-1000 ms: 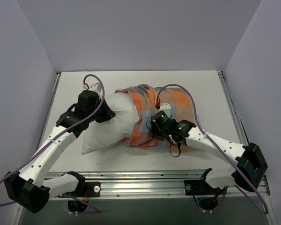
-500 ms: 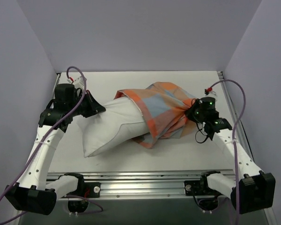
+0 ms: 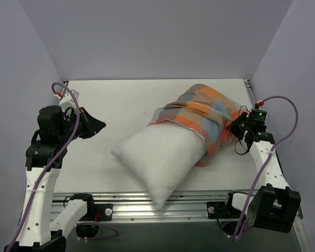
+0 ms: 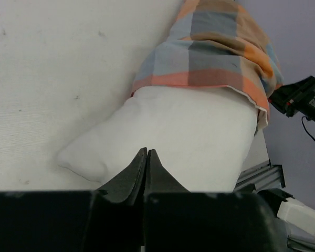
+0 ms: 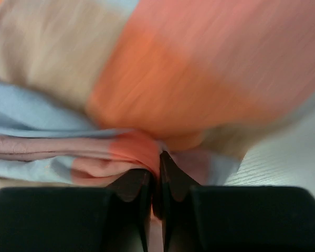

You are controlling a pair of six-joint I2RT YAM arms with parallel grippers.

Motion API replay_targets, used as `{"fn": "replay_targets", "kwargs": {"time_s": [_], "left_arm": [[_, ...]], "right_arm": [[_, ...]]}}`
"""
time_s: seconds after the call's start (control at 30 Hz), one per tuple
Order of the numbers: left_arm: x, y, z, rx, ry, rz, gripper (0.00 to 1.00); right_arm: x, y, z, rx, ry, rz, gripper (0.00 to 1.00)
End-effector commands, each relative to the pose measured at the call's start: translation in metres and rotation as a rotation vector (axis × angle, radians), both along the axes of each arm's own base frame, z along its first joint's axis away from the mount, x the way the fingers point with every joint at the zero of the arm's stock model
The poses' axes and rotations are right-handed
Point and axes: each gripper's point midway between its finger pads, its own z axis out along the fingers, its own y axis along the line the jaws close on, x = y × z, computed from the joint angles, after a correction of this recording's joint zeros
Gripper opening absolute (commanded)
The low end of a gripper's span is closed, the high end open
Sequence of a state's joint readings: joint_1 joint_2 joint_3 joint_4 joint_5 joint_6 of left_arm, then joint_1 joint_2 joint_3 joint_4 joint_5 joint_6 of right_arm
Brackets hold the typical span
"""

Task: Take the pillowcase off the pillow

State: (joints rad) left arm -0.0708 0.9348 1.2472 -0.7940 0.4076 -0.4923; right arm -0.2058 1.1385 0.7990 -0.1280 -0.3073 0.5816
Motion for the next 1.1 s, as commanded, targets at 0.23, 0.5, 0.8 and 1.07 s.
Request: {"fn": "replay_targets", "kwargs": {"time_s": [0.23, 0.5, 0.8, 1.07], "left_arm": [[-0.046, -0.039, -0.051, 0.053, 0.037, -0.205, 0.74], [0.016, -0.083, -0.060, -0.039, 0.040, -0.260, 0.96], [0.000, -0.177, -0.142, -0.067, 0.219, -0.464, 0.94], [-0.015, -0.204, -0.172, -0.126, 0.299, -0.501, 0.85]], "right_arm": [[-0.016, 0.027, 0.061, -0.225, -0.157, 0.106, 0.70], [-0.015, 0.043, 0.102, -0.238, -0.261, 0.183, 0.80], [0.001, 0.103, 0.127, -0.239, -0.355, 0.436, 0.88], [0.026, 0.208, 0.115, -0.504, -0.288, 0.835, 0.91]]}}
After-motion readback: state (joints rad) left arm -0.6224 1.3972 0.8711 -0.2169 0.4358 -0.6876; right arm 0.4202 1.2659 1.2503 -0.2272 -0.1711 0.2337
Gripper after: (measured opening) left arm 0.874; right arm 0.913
